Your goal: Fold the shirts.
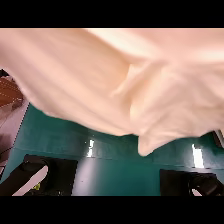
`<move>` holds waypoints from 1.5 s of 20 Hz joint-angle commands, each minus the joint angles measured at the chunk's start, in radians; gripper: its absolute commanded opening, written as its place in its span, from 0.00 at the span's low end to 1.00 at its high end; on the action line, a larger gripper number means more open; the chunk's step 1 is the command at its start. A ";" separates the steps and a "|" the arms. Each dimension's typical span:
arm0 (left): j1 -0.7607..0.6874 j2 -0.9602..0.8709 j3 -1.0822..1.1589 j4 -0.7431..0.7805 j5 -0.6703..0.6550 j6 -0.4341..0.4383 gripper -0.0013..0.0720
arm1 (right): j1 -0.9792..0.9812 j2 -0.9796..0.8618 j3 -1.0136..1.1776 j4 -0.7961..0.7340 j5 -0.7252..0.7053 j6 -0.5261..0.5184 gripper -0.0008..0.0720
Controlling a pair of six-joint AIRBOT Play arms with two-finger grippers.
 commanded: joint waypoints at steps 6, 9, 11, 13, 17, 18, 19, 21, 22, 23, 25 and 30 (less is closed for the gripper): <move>-0.001 0.003 -0.583 -0.278 0.175 0.034 0.05 | -0.003 -0.108 -0.507 -0.101 -0.179 0.076 0.04; -0.062 -0.007 -0.929 -0.317 0.479 0.090 0.05 | -0.142 -0.280 -0.595 -0.140 -0.384 0.076 0.04; -0.133 -0.075 -1.050 -0.313 0.644 0.131 0.05 | -0.319 -0.410 -0.625 -0.030 -0.573 0.076 0.04; -0.199 -0.201 -1.083 -0.309 0.780 0.155 0.05 | -0.479 -0.538 -0.625 0.119 -0.714 0.071 0.04; -0.248 -0.463 -1.059 -0.303 1.085 0.126 0.05 | -0.624 -0.792 -0.496 0.251 -0.762 0.054 0.04; -0.248 -0.520 -1.040 -0.303 1.106 0.104 0.05 | -0.631 -0.853 -0.445 0.259 -0.732 0.034 0.04; -0.243 -0.577 -1.013 -0.303 1.113 0.076 0.05 | -0.632 -0.904 -0.397 0.267 -0.703 0.011 0.04; -0.224 -0.663 -0.965 -0.303 1.134 0.002 0.05 | -0.631 -0.997 -0.295 0.280 -0.682 -0.020 0.04; -0.209 -0.689 -0.952 -0.303 1.154 -0.051 0.05 | -0.630 -1.032 -0.248 0.281 -0.683 -0.022 0.04; -0.188 -0.704 -0.946 -0.302 1.171 -0.119 0.04 | -0.626 -1.064 -0.204 0.286 -0.683 -0.027 0.04; -0.143 -0.718 -0.946 -0.296 1.191 -0.211 0.04 | -0.618 -1.137 -0.103 0.423 -0.698 -0.198 0.04; -0.052 -0.726 -0.943 -0.248 1.186 -0.220 0.04 | -0.608 -1.332 0.156 0.730 -0.603 -0.329 0.04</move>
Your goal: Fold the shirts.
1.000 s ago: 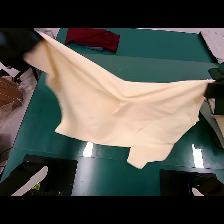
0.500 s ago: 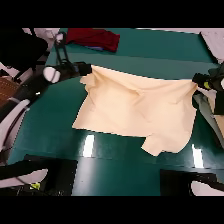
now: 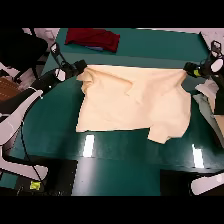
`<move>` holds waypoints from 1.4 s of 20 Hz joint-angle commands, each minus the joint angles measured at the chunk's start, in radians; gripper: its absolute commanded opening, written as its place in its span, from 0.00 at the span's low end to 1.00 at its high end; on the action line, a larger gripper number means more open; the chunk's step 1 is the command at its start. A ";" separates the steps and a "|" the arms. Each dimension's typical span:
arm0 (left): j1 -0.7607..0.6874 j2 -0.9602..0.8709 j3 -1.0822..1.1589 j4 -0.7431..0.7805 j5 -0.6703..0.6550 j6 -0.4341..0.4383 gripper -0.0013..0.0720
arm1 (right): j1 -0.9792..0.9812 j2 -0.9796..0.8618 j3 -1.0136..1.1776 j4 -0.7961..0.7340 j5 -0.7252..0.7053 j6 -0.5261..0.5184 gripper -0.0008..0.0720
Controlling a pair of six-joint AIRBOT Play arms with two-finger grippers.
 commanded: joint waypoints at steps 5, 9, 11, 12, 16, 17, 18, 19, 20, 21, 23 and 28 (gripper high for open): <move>0.045 -0.014 0.035 0.038 -0.071 0.055 0.07 | -0.005 -0.243 0.318 0.193 0.269 -0.084 0.17; 0.065 0.019 0.145 0.042 -0.389 0.193 0.89 | -0.078 -0.148 0.281 0.195 0.389 -0.160 0.61; 0.116 0.100 0.145 0.042 -0.528 0.213 0.89 | -0.132 -0.031 0.167 0.196 0.443 -0.202 0.68; 0.142 0.144 0.144 0.043 -0.592 0.227 0.89 | -0.160 0.030 0.095 0.216 0.462 -0.226 0.68; 0.208 0.303 0.046 0.048 -0.914 0.259 0.89 | -0.291 0.270 -0.301 0.517 0.441 -0.422 0.68; 0.209 0.340 -0.018 0.037 -0.980 0.274 0.89 | -0.325 0.316 -0.394 0.570 0.430 -0.454 0.67; 0.209 0.381 -0.103 0.018 -1.023 0.289 0.89 | -0.351 0.353 -0.471 0.587 0.428 -0.469 0.67; 0.209 0.420 -0.191 -0.004 -1.045 0.303 0.89 | -0.374 0.393 -0.542 0.585 0.429 -0.484 0.67; 0.209 0.463 -0.289 -0.033 -1.070 0.311 0.89 | -0.393 0.426 -0.597 0.585 0.429 -0.496 0.67; 0.209 0.502 -0.377 -0.076 -1.102 0.333 0.89 | -0.410 0.457 -0.640 0.586 0.429 -0.506 0.67; 0.209 0.550 -0.531 -0.182 -1.173 0.391 0.89 | -0.444 0.523 -0.702 0.586 0.424 -0.518 0.67; 0.209 0.559 -0.723 -0.198 -1.191 0.422 0.89 | -0.451 0.620 -0.706 0.586 0.427 -0.529 0.67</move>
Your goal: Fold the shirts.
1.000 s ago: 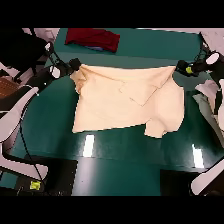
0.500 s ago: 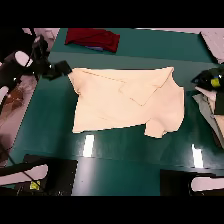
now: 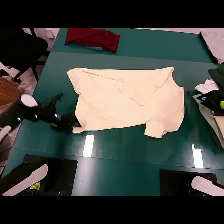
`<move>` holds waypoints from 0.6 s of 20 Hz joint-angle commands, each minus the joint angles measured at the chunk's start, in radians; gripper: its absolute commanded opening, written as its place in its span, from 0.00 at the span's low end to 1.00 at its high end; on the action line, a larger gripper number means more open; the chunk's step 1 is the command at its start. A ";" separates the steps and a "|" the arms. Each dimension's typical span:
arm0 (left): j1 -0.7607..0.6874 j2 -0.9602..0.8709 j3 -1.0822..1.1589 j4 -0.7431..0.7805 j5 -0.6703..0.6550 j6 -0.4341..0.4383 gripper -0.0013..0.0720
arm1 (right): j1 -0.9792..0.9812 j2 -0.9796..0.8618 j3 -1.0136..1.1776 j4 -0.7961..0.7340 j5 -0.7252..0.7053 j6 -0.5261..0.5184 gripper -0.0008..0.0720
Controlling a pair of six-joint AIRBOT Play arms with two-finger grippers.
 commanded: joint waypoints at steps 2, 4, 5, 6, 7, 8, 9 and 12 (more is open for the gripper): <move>0.001 0.018 -0.116 0.033 -0.002 0.008 0.89 | -0.003 0.080 -0.027 0.011 0.002 -0.020 0.67; 0.003 0.018 -0.114 0.018 0.031 0.008 0.89 | -0.003 0.091 -0.027 0.010 0.020 -0.028 0.67; 0.004 0.018 -0.104 0.000 0.013 0.015 0.89 | -0.003 0.094 -0.027 0.010 0.024 -0.028 0.67; 0.005 0.018 -0.093 0.003 0.010 0.019 0.89 | -0.003 0.094 -0.027 0.010 0.023 -0.028 0.67; 0.005 0.018 -0.086 0.013 0.026 0.018 0.89 | -0.003 0.094 -0.027 0.011 0.023 -0.028 0.67; 0.004 0.018 -0.085 0.009 0.058 0.018 0.89 | -0.003 0.094 -0.027 0.011 0.025 -0.028 0.67; 0.005 0.018 -0.085 0.005 0.106 0.017 0.89 | -0.003 0.094 -0.027 0.011 0.030 -0.028 0.67; 0.004 0.018 -0.082 -0.027 0.257 -0.013 0.89 | -0.003 0.094 -0.027 0.011 0.031 -0.028 0.67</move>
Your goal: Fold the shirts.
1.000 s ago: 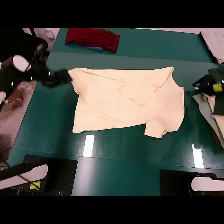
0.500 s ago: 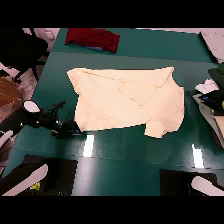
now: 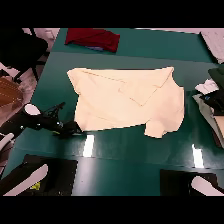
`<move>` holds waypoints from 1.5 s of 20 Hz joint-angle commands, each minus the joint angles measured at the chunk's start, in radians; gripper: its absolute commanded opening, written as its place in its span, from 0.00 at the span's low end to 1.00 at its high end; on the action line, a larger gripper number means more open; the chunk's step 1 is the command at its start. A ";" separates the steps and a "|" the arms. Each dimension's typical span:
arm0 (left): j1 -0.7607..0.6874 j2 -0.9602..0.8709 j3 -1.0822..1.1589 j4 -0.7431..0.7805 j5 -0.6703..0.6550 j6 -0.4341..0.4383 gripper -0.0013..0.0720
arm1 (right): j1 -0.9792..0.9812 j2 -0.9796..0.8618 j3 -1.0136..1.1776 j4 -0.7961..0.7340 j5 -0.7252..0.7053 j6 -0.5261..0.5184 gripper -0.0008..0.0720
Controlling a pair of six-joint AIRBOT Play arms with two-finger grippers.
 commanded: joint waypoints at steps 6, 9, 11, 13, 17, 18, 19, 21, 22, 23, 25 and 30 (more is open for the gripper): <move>0.001 -0.005 0.001 0.029 0.233 -0.059 0.89 | 0.000 0.003 0.000 0.002 -0.001 -0.001 0.67; 0.001 -0.005 0.001 0.042 0.234 -0.069 0.59 | 0.000 0.003 0.000 0.002 -0.005 0.000 0.67; 0.001 -0.005 0.001 0.038 0.221 -0.071 0.29 | 0.000 0.003 0.000 0.002 -0.008 0.000 0.67; 0.001 -0.005 0.001 0.022 0.206 -0.061 0.05 | 0.000 0.003 0.000 0.000 -0.008 0.000 0.67; 0.001 -0.005 0.001 -0.057 0.138 0.007 0.05 | -0.016 0.002 -0.001 -0.037 0.021 0.019 0.67; 0.001 -0.003 0.002 -0.076 0.127 0.014 0.05 | -0.028 0.002 -0.002 -0.062 0.030 0.031 0.67; 0.001 -0.002 0.008 -0.092 0.116 0.014 0.05 | -0.042 0.002 -0.003 -0.091 0.040 0.044 0.67; 0.001 0.024 0.037 -0.109 0.111 0.013 0.05 | -0.082 0.002 -0.035 -0.114 0.067 0.060 0.67; 0.001 0.040 0.060 -0.108 0.111 0.007 0.05 | -0.105 0.002 -0.067 -0.113 0.076 0.060 0.67; 0.001 0.053 0.090 -0.103 0.111 -0.002 0.05 | -0.114 0.002 -0.103 -0.113 0.072 0.060 0.68; 0.001 0.056 0.144 -0.093 0.103 -0.018 0.05 | -0.116 0.002 -0.174 -0.112 0.043 0.059 0.75; 0.002 0.056 0.188 0.013 0.107 -0.076 0.05 | 0.003 -0.093 -0.203 -0.025 -0.004 0.043 0.83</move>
